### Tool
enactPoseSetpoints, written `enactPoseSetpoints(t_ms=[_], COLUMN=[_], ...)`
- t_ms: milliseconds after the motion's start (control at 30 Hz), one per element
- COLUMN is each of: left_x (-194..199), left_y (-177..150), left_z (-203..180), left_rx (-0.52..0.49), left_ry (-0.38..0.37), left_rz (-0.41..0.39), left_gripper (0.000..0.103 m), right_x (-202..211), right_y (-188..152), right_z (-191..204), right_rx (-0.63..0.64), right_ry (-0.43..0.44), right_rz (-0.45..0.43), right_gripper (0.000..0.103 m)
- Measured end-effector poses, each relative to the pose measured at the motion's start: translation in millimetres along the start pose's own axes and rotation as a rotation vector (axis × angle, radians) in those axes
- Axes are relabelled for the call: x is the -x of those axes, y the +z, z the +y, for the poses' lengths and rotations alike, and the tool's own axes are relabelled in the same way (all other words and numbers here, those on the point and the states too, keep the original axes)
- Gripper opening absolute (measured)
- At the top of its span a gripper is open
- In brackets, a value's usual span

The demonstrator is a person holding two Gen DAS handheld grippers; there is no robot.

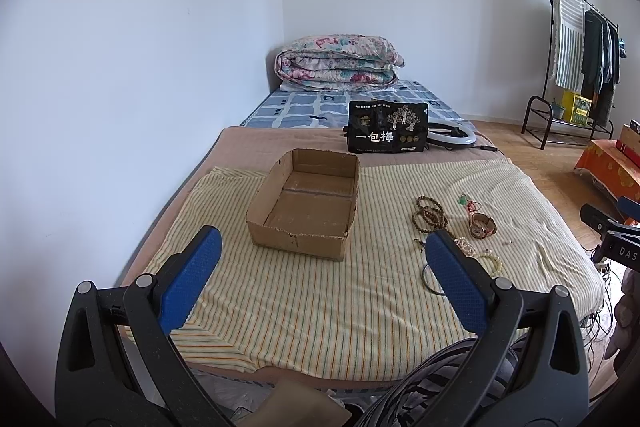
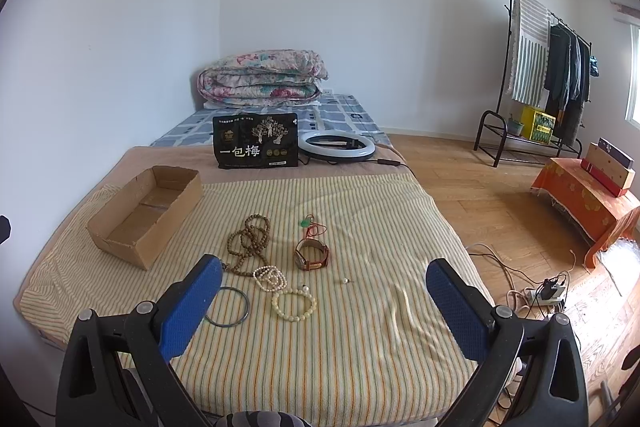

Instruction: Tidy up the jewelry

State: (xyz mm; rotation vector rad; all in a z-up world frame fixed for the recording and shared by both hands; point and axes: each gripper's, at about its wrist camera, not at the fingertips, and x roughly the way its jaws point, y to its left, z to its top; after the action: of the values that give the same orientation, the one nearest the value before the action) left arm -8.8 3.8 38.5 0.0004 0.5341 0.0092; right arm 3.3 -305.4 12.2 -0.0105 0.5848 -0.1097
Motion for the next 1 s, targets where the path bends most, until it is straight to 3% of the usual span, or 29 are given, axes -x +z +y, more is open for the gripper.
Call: enactPoseSetpoints(t_ms=[1000], left_x=[-13], left_y=[-13], left_z=[-6], left_rx=[-0.007], left_ry=[-0.002], left_rz=[0.011], left_gripper=[0.103], right_x=[-8], right_y=[-2], right_z=[-10], right_rx=[-0.010], right_ry=[0.001], right_rz=[0.022], right_gripper=[0.103])
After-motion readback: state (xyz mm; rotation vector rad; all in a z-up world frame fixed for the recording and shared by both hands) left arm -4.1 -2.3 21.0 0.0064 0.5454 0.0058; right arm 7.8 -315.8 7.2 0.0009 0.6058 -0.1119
